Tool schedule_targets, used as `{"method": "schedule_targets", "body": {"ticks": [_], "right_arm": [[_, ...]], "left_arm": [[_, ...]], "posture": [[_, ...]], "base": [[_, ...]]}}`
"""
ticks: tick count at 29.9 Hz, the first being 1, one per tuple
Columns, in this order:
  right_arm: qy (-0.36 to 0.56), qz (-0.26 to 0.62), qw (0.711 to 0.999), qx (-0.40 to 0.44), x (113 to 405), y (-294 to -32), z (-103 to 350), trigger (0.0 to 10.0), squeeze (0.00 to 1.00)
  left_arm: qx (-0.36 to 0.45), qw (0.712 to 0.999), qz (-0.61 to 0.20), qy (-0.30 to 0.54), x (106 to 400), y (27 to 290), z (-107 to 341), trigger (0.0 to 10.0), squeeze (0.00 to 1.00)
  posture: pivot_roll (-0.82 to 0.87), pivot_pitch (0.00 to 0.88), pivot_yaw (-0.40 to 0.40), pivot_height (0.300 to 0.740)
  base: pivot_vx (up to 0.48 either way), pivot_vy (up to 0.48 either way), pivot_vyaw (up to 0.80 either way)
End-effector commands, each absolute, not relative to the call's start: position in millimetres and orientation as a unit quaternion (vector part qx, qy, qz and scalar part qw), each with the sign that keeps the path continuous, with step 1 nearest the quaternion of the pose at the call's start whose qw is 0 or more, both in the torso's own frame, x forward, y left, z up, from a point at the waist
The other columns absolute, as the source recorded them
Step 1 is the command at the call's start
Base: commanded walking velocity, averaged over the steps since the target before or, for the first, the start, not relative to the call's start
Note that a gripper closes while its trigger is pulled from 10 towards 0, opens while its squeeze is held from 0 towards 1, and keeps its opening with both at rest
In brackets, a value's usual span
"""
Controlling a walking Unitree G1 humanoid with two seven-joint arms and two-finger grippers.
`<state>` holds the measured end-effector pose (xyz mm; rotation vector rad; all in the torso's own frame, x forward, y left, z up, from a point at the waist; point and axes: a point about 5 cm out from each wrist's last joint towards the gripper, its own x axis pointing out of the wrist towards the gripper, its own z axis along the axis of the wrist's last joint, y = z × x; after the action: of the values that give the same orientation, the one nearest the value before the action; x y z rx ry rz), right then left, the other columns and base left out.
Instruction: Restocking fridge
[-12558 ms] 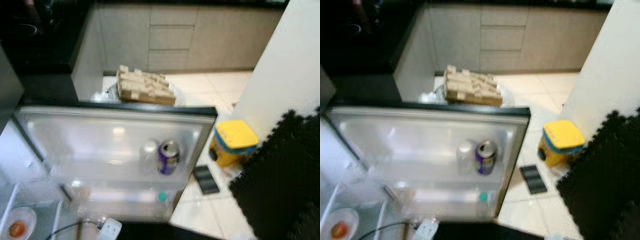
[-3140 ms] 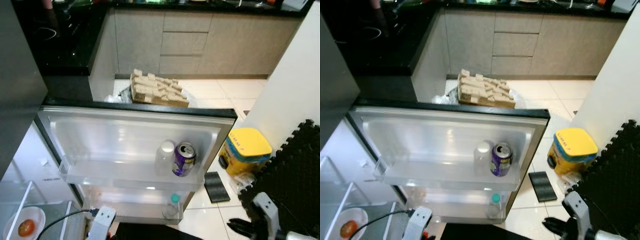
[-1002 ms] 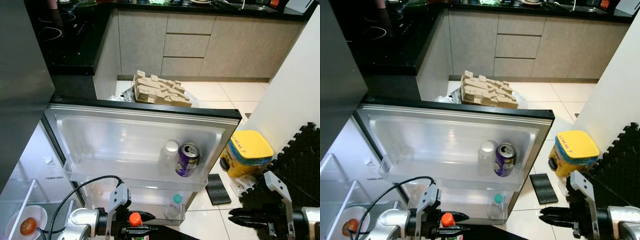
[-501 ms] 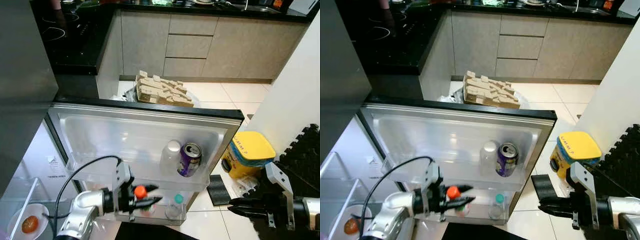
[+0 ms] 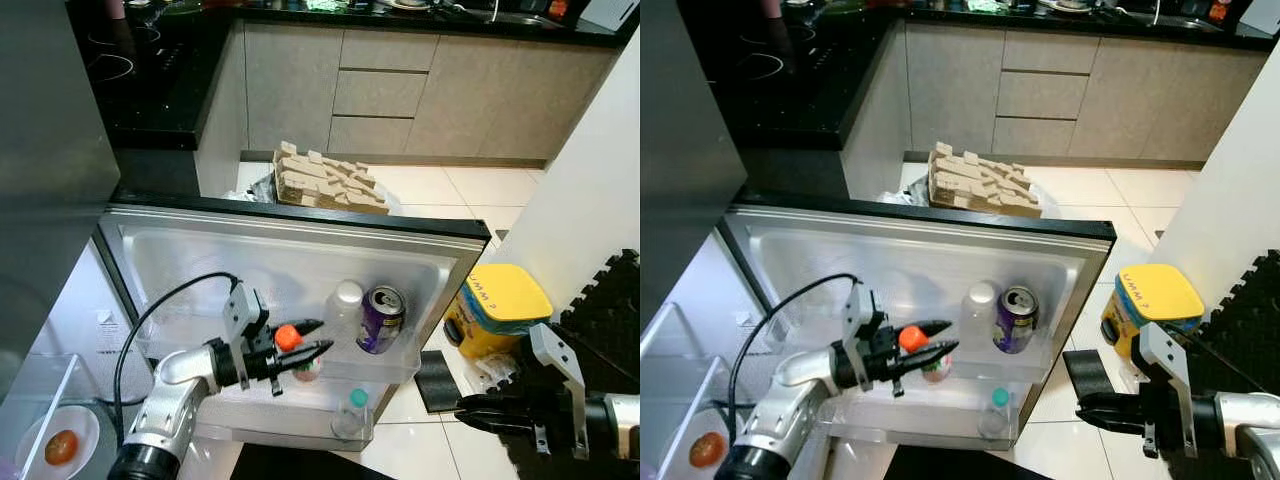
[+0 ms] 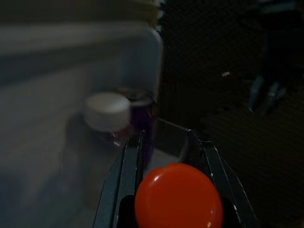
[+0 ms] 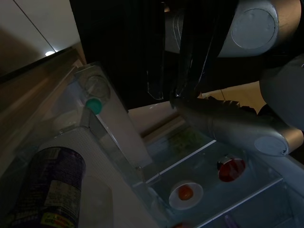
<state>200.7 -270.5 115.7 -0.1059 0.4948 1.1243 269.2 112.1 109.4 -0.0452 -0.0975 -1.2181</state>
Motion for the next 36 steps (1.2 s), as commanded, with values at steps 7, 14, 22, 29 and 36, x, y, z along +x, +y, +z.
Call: {"method": "schedule_targets", "body": {"ticks": [7, 14, 22, 29, 36], "right_arm": [[0.233, 0.530, 0.814, -0.054, 201.6, -267.2, 116.3, 10.0, 0.00], [0.230, 0.530, 0.814, -0.054, 201.9, -266.3, 116.9, 10.0, 0.00], [0.227, 0.531, 0.815, -0.052, 201.0, -264.2, 117.7, 10.0, 0.00], [0.225, 0.532, 0.815, -0.048, 197.6, -261.4, 117.3, 10.0, 0.00], [0.225, 0.533, 0.815, -0.045, 193.9, -260.5, 117.7, 10.0, 0.00]], "left_arm": [[0.009, 0.851, -0.520, -0.076, 285.7, 98.3, 117.1, 10.0, 0.00], [0.029, 0.863, -0.499, -0.075, 294.4, 95.4, 116.0, 10.0, 0.00], [0.063, 0.869, -0.483, -0.086, 305.6, 90.1, 118.1, 10.0, 0.00], [0.086, 0.847, -0.518, -0.086, 311.7, 82.1, 117.1, 10.0, 0.00], [0.104, 0.842, -0.525, -0.076, 318.6, 90.2, 116.3, 10.0, 0.00]], "posture": [[0.00, 0.020, -0.067, 0.740], [-0.01, 0.023, -0.066, 0.740], [-0.01, 0.037, -0.062, 0.740], [-0.02, 0.048, -0.057, 0.740], [-0.03, 0.054, -0.052, 0.740]], "base": [[0.000, 0.000, 0.00], [0.000, 0.000, 0.00], [0.000, 0.000, 0.00], [0.000, 0.000, 0.00], [0.000, 0.000, 0.00]]}}
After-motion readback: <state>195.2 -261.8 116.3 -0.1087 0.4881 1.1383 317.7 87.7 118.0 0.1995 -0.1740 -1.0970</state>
